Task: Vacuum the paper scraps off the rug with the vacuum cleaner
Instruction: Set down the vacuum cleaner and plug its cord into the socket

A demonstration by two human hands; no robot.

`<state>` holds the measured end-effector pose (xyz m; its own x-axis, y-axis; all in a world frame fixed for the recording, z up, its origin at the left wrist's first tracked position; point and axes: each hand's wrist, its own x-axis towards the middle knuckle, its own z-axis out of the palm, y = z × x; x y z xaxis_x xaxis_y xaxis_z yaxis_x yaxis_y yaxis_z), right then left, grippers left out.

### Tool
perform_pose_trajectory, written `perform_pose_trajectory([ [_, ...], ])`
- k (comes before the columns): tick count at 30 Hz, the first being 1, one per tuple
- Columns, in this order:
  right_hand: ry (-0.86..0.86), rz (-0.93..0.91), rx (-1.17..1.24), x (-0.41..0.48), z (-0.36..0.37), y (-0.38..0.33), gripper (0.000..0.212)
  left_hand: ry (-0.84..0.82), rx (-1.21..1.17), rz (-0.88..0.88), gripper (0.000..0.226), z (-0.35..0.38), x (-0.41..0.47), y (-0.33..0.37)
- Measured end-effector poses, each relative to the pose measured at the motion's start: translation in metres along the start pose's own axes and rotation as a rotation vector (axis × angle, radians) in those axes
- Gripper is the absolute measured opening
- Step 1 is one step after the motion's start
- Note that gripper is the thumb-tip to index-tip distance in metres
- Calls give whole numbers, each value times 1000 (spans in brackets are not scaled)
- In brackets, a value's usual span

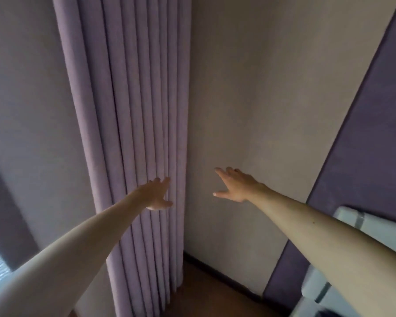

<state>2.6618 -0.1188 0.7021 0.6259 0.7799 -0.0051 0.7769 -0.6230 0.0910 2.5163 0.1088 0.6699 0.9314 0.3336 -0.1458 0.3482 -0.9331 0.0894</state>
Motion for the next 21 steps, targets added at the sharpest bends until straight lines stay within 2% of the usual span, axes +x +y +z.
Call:
perform_pose_trajectory([
  [7, -20, 111, 16, -37, 5, 33, 84, -7, -2, 90, 94, 3, 14, 41],
  [12, -56, 169, 24, -68, 18, 60, 82, -17, 11, 134, 86, 11, 18, 82],
  [21, -123, 267, 93, -119, 61, 102, 77, -76, 0, 159, 93, 29, 24, 128],
])
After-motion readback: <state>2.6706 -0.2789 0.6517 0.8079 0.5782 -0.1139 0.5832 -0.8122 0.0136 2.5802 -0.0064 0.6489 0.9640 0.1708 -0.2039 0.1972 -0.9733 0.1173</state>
